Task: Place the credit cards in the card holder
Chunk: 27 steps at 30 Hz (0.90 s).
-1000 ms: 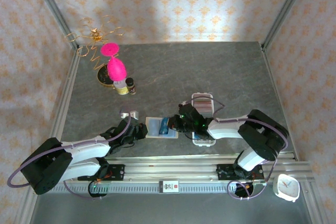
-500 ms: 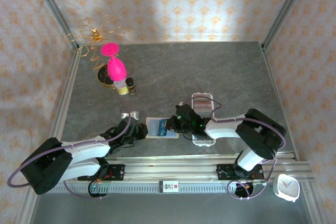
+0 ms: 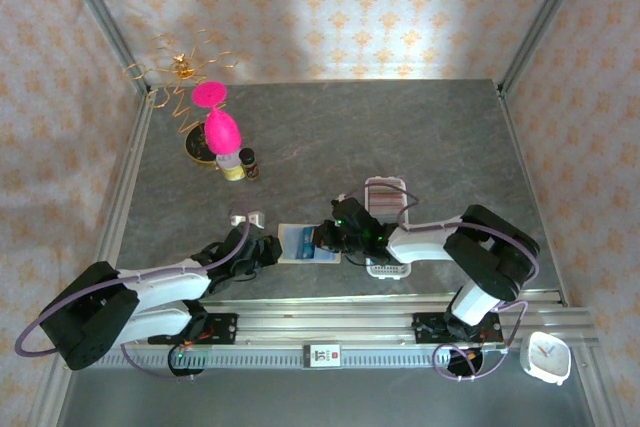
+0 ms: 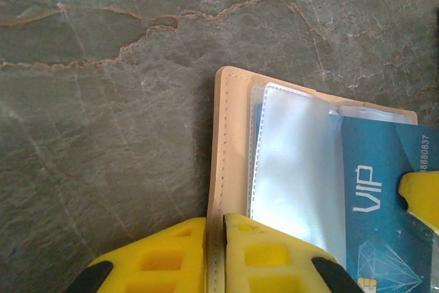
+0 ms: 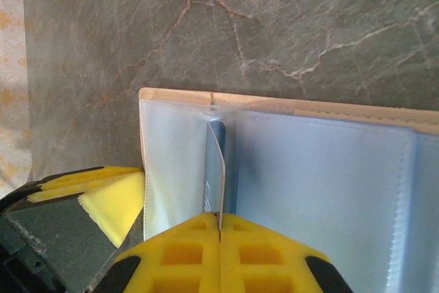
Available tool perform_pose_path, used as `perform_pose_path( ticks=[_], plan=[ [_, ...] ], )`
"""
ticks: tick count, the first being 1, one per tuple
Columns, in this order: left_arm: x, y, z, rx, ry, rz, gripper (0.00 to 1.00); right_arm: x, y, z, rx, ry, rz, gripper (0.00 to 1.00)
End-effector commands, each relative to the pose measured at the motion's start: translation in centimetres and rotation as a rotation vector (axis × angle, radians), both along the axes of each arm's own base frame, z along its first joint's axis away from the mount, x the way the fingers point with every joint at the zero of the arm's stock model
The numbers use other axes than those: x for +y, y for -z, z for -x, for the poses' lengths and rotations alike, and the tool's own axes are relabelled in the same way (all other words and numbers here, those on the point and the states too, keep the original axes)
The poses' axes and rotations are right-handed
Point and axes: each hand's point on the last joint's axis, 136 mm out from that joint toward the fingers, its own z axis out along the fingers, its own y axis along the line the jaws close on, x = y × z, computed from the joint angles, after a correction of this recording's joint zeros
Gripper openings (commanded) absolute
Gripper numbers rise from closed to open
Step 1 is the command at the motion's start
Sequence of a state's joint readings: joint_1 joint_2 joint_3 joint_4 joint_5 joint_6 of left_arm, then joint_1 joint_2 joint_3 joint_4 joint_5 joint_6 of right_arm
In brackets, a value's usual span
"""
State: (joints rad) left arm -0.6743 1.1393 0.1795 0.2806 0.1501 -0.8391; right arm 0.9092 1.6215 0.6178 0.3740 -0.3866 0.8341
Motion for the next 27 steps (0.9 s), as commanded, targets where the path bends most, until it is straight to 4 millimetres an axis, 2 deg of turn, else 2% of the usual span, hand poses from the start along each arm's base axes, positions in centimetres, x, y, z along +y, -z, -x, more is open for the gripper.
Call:
perform_pose_path(
  ticks=[1,3,6,14,20,27],
  plan=[
    [-0.7,0.1,0.5,0.017,0.034,0.018,0.13,0.7,0.4,0.1,0.007,-0.024,0.013,0.0],
    [-0.7,0.1,0.5,0.017,0.035,0.019,0.13,0.8,0.5,0.1,0.006,-0.03,0.015,0.0],
    [-0.6,0.1,0.5,0.016,0.033,0.017,0.13,0.6,0.6,0.0,0.0,-0.034,0.038,0.06],
    [-0.5,0.3,0.6,0.019,0.033,0.017,0.13,-0.9,1.2,-0.5,-0.031,-0.018,0.143,0.29],
    [-0.5,0.3,0.6,0.018,0.032,0.02,0.12,-0.9,1.3,-0.7,-0.048,-0.028,0.177,0.2],
    [-0.5,0.4,0.7,0.023,0.032,0.019,0.12,0.3,1.2,-0.6,-0.059,-0.07,0.197,0.1]
  ],
)
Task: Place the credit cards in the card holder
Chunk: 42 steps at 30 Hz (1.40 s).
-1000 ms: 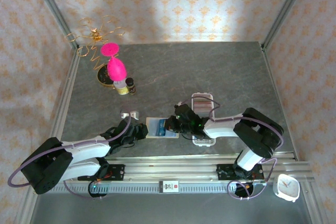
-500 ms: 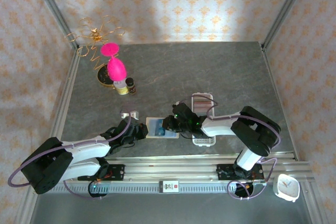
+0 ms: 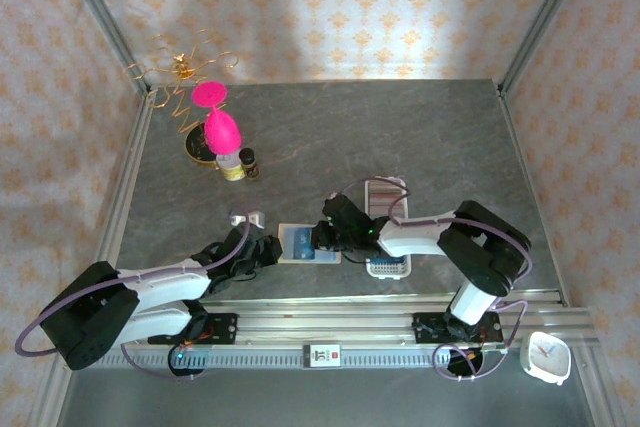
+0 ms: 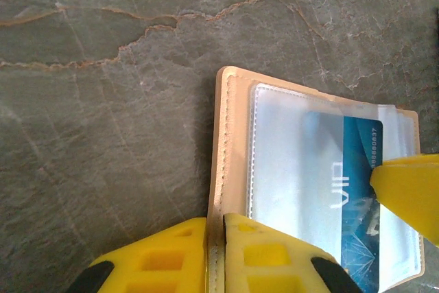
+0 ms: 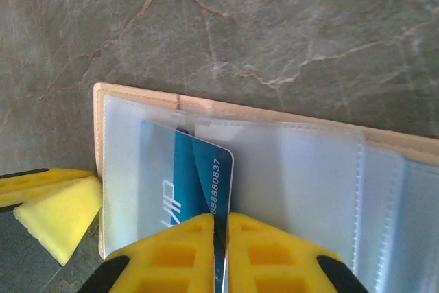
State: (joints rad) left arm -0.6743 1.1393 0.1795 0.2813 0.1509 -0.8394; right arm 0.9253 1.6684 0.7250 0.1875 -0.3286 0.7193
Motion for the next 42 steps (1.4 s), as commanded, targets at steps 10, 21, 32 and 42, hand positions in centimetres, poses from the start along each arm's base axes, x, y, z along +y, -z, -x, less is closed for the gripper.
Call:
perform_pose_path(
  ticks=[10,21,32,42],
  plan=[
    [-0.6,0.3,0.7,0.022,0.033,0.026,0.12,1.9,-0.6,0.0,-0.024,-0.016,-0.001,0.13],
    [-0.6,0.4,0.8,0.022,0.035,0.029,0.12,-0.2,-0.6,-0.1,-0.05,0.031,0.066,0.2],
    [-0.9,0.2,0.6,0.022,0.039,0.035,0.12,0.1,0.1,0.8,-0.022,0.005,0.061,0.08],
    [-1.0,0.1,0.6,0.022,0.041,0.038,0.12,1.6,0.3,1.4,0.003,-0.031,0.028,0.01]
  ],
)
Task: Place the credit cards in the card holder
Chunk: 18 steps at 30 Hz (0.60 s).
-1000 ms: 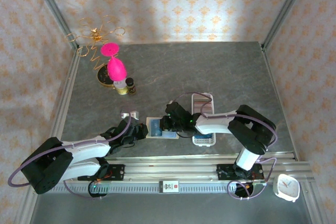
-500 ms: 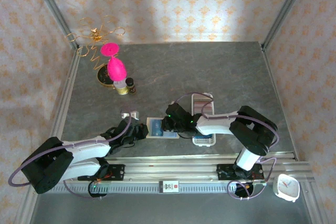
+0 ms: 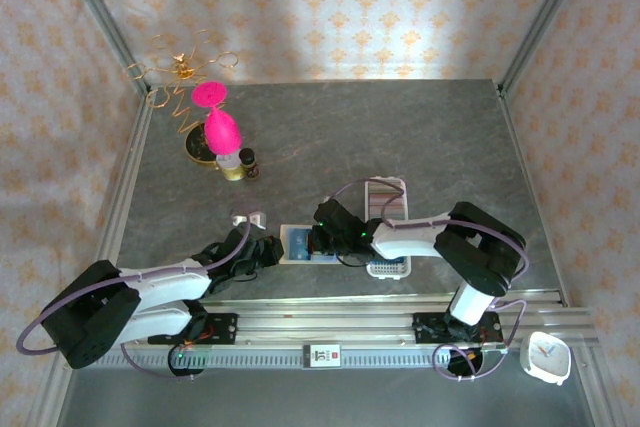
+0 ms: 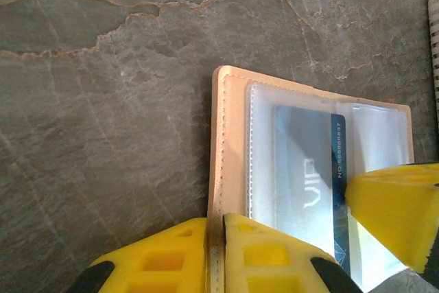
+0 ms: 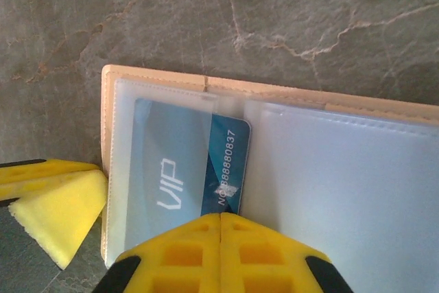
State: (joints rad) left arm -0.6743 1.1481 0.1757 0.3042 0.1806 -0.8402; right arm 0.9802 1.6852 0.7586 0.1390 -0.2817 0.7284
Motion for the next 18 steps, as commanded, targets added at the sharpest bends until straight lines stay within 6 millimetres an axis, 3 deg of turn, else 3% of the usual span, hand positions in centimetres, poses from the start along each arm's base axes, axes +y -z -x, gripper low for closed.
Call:
perform_pose_path(
  ticks=[1,12,18],
  plan=[
    [-0.5,0.2,0.4,0.016,0.022,0.014,0.12,0.9,0.0,0.3,0.011,-0.016,-0.023,0.01],
    [-0.4,0.4,0.6,0.021,0.021,0.016,0.12,2.8,-0.7,0.7,0.047,-0.021,-0.146,0.01],
    [-0.2,0.3,0.6,0.016,0.016,0.01,0.12,1.0,-1.4,-0.2,-0.02,0.031,-0.077,0.01]
  ],
)
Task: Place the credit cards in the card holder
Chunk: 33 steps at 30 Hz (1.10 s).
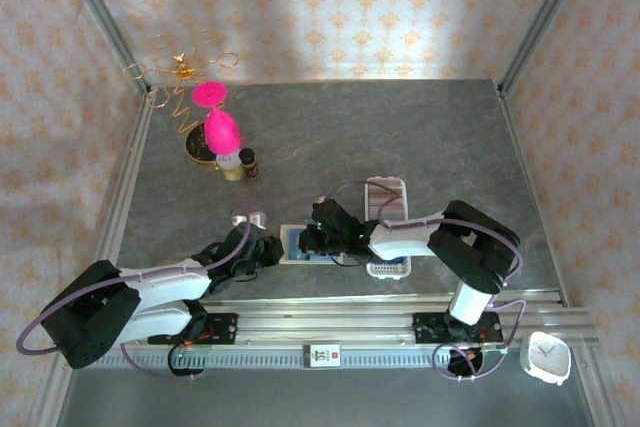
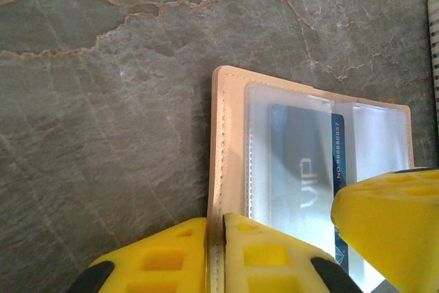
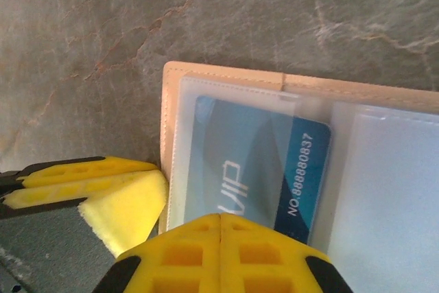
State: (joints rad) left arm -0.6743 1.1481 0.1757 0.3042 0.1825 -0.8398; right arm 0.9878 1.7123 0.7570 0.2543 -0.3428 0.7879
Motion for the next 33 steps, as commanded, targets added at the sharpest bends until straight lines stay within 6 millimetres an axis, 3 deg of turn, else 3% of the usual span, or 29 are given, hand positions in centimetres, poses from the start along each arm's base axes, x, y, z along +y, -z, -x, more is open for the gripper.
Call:
perform_pose_path(
  ticks=[1,9,21,28,33],
  plan=[
    [-0.2,0.3,0.6,0.014,0.014,0.009,0.12,-1.6,-0.5,-0.4,-0.054,0.045,0.056,0.01],
    [-0.2,0.1,0.5,0.007,0.01,0.018,0.12,-3.6,0.9,0.2,-0.047,0.067,0.132,0.0],
    [-0.2,0.2,0.6,0.009,0.009,0.018,0.12,-2.2,2.6,0.8,-0.033,0.021,0.18,0.0],
    [-0.1,0.3,0.6,0.01,0.006,0.018,0.11,-0.9,2.0,0.8,-0.039,0.007,0.148,0.0],
    [-0.1,0.2,0.6,0.01,0.006,0.017,0.11,-1.4,0.1,0.3,-0.09,0.025,0.135,0.0]
  ],
)
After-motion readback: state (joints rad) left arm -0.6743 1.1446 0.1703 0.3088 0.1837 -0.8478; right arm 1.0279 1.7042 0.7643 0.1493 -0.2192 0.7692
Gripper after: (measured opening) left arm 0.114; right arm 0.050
